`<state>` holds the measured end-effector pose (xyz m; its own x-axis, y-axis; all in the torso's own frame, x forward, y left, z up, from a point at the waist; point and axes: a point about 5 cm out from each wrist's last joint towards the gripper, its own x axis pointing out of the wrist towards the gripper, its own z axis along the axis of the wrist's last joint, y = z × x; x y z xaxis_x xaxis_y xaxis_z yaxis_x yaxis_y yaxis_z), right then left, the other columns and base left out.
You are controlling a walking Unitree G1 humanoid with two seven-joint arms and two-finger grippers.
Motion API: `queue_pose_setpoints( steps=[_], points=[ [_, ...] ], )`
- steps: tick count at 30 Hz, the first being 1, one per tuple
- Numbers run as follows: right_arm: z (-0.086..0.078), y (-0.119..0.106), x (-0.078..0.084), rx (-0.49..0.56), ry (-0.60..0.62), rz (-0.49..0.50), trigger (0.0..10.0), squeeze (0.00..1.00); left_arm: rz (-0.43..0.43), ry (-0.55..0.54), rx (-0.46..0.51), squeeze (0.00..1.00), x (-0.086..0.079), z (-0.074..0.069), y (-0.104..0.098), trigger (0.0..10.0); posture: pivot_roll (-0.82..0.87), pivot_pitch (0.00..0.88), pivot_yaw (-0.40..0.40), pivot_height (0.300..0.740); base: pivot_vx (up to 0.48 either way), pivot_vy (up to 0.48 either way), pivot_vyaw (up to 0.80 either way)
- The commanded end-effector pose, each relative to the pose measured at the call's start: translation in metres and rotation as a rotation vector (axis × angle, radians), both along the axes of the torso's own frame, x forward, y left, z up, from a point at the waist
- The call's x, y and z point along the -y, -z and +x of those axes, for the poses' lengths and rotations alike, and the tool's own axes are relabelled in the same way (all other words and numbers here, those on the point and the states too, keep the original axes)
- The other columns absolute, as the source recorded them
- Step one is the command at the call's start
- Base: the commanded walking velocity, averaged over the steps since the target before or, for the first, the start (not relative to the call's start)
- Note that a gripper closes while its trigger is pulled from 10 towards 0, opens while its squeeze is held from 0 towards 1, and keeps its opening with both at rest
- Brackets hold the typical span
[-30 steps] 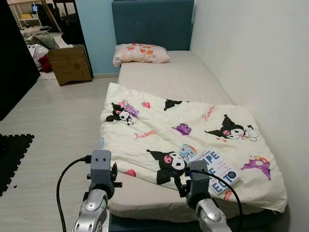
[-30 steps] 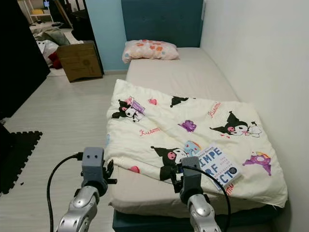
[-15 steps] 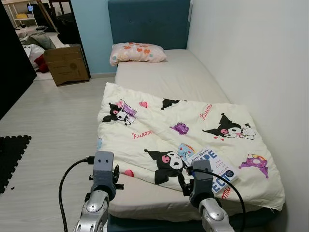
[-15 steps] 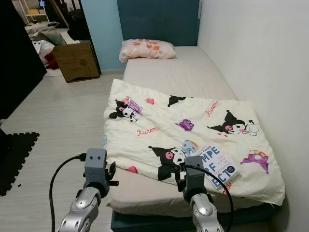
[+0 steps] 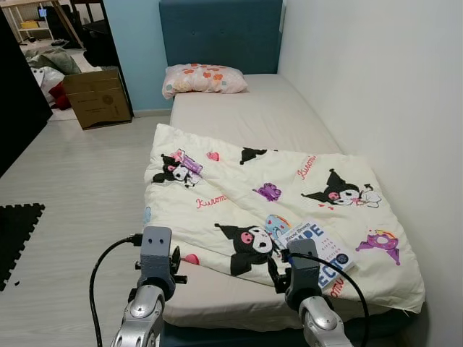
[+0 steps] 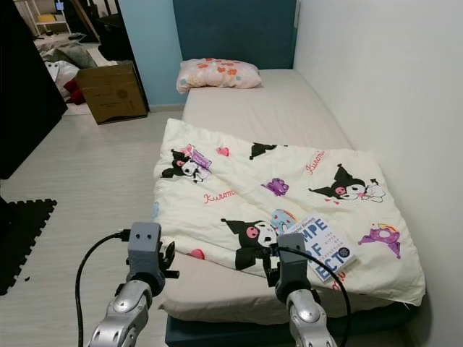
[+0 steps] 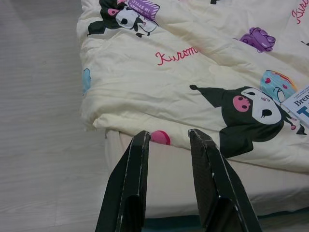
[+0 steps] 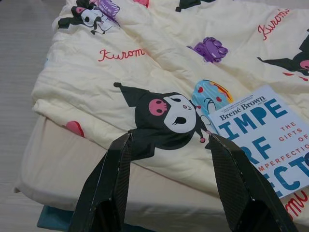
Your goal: Clean up the room
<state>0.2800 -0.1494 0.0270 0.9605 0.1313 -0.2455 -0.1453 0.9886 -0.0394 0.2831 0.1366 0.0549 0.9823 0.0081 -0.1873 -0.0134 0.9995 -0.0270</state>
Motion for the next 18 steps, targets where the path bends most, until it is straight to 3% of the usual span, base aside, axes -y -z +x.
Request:
queue_pose_setpoints(
  steps=[1,18],
  points=[
    [0.0007,0.0007,-0.0017,-0.001,-0.009,-0.005,10.0,0.0,-0.002,-0.005,-0.009,0.0,-0.0011,-0.0033,0.0034,10.0,-0.06,0.089,0.018,0.74,0.0,0.0,0.0],
    [0.004,0.0004,0.0013,0.002,0.025,-0.052,10.0,0.0,-0.006,-0.012,-0.034,0.0,-0.0015,-0.0038,0.0062,10.0,-0.06,0.089,0.016,0.74,0.0,0.0,0.0]
  ],
)
